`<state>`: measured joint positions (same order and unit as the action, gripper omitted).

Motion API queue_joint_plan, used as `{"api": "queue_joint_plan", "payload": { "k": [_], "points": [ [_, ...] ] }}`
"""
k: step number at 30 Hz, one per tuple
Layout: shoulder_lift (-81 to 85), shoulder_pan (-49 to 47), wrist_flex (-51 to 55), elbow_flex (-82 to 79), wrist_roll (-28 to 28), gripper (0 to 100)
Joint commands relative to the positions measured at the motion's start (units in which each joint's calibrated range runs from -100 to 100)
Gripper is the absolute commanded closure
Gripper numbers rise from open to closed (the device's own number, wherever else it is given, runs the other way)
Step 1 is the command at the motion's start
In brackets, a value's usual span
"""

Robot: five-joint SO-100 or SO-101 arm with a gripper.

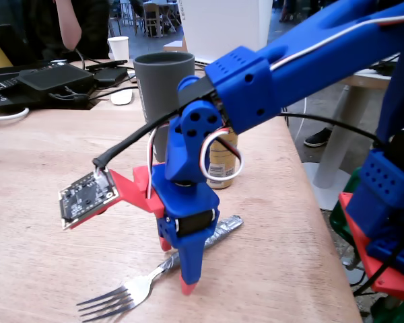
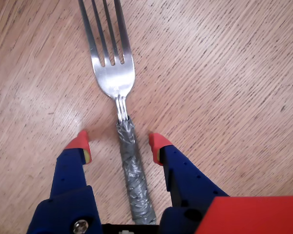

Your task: Grab the fork and place it in gray glass

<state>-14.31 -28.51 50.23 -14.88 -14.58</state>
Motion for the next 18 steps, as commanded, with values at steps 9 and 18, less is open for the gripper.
{"api": "queue_joint_plan", "payload": {
  "k": [9, 18],
  "points": [
    [-0.1, 0.6, 0.5, 2.1, -0.2, 100],
    [1.0, 0.6, 0.4, 2.1, -0.2, 100]
  ]
}}
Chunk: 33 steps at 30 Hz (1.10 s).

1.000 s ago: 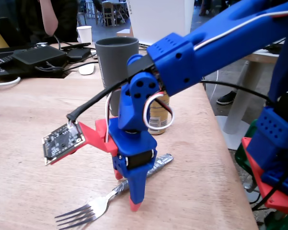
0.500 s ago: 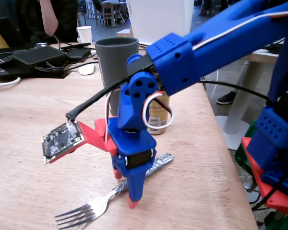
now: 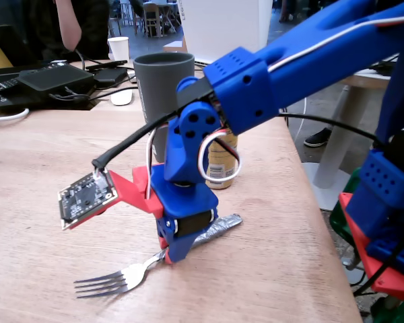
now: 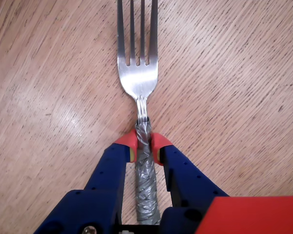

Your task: Grab the fork and place it in gray glass

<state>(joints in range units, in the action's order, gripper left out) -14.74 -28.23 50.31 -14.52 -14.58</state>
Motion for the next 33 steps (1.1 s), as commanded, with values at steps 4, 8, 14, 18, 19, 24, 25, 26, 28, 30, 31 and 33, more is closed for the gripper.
{"api": "queue_joint_plan", "payload": {
  "k": [4, 8, 14, 18, 19, 24, 25, 26, 28, 30, 31, 33],
  "points": [
    [6.3, -0.5, 3.5, 0.6, -0.1, 100],
    [17.3, -0.2, 14.4, 1.6, 0.2, 100],
    [37.1, 0.1, 17.6, 1.8, 0.4, 100],
    [42.5, 0.0, 17.5, 4.0, 0.4, 100],
    [42.9, 0.0, 17.5, 7.3, 0.5, 100],
    [42.2, -0.2, 9.3, 16.8, 0.5, 100],
    [42.2, -0.2, 4.5, 16.5, 0.6, 100],
    [42.4, -0.2, -0.6, 16.0, 0.6, 100],
    [42.8, 0.1, -8.5, 16.0, 2.5, 100],
    [42.9, 0.3, -13.9, 16.0, 3.1, 100],
    [42.9, 1.2, -15.9, 15.9, 3.1, 100],
    [42.9, 9.4, -18.9, 15.9, 3.2, 100]
  ]
}}
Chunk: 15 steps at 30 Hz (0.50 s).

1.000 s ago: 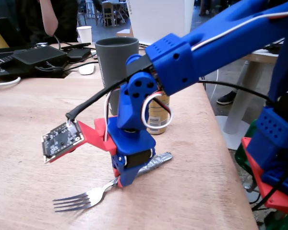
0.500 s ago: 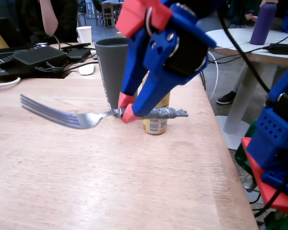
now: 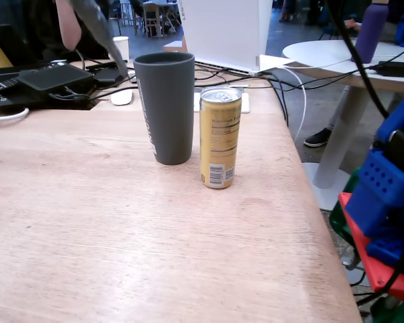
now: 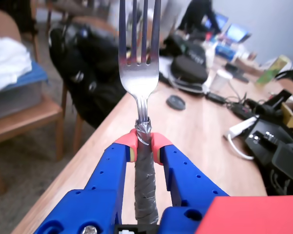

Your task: Grab the fork and place it in gray glass

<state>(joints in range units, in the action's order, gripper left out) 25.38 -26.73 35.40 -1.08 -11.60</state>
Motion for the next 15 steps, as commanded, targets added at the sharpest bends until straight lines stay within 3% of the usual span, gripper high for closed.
{"api": "queue_joint_plan", "payload": {
  "k": [1, 7, 15],
  "points": [
    [2.8, 10.3, -5.5, 2.5, 0.8, 100],
    [1.6, 32.6, -16.9, 2.3, 3.4, 100],
    [-5.7, 39.1, -26.9, 2.4, 3.4, 100]
  ]
}}
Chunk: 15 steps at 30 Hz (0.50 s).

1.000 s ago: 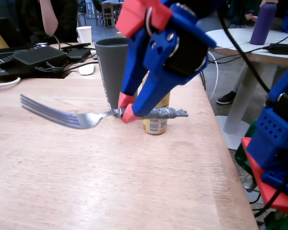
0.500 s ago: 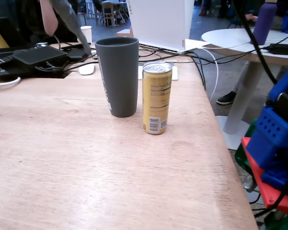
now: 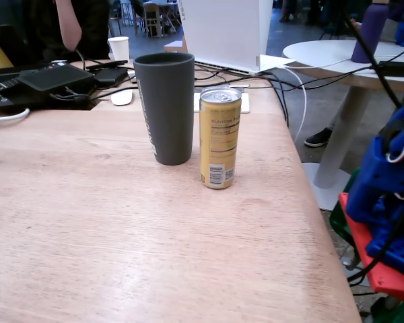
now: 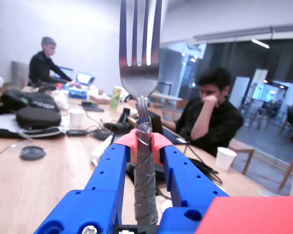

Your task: Grab the fork and place it in gray glass

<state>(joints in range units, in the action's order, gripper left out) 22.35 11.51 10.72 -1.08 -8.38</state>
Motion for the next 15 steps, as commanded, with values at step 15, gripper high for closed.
{"api": "queue_joint_plan", "payload": {
  "k": [15],
  "points": [
    [-6.3, -0.2, -2.4, -9.3, 1.3, 100]
  ]
}}
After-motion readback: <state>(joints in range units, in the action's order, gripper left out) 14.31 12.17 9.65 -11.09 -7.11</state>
